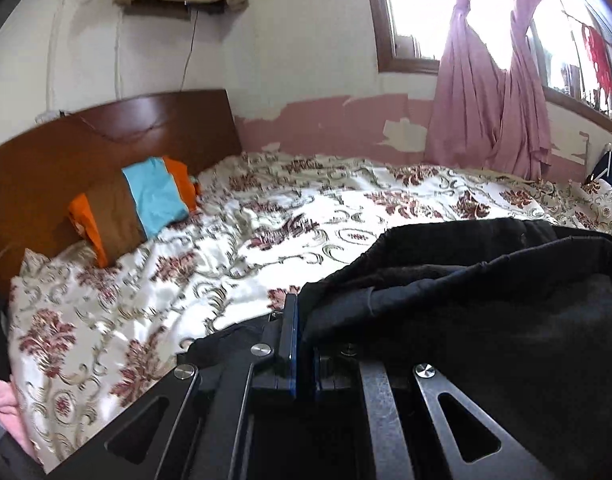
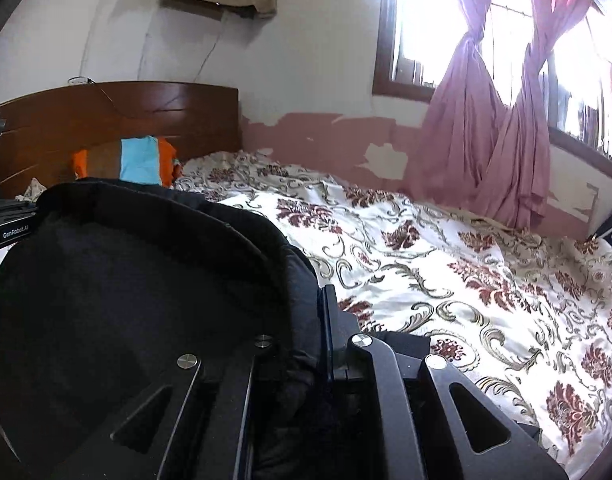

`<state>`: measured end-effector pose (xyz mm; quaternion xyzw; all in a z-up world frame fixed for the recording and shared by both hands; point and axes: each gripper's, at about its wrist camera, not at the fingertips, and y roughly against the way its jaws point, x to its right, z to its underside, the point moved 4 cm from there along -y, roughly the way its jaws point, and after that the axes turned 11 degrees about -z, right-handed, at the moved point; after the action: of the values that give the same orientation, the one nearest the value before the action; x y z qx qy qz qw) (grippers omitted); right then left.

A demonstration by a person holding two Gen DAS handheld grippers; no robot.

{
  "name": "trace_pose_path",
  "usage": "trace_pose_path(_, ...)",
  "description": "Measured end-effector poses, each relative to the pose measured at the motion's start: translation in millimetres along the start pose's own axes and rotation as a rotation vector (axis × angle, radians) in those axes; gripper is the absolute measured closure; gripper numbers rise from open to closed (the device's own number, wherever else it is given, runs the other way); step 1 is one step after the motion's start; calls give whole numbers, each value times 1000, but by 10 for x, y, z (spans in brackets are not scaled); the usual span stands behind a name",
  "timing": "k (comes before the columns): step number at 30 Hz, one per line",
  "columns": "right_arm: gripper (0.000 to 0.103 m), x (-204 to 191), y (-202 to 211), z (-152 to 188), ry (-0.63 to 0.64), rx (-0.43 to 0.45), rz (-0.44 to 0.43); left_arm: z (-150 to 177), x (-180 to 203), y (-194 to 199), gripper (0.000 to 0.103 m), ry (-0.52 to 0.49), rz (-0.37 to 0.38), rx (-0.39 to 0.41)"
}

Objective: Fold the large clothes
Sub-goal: 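Lift the jacket edge with both tools and fold it over the body, then open both tools and release the jacket onto the fold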

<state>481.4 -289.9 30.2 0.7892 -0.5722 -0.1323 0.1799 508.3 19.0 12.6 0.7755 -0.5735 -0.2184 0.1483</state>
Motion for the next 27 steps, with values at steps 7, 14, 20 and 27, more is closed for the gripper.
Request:
trace_pose_path(7,95,-33,74,55,8,24,-1,55,-50,-43,94,35,38,-25)
trace_pose_path(14,94,-59,86,53,19,24,10,62,-101,4,85,43,29,-52)
trace_pose_path(20,68,13,80,35,-11,1,8,-49,-194,350,6,103,50,76)
trace_pose_path(27,21,16,614,25,-20,168,-61,-34,-107,709,5,23,63,141)
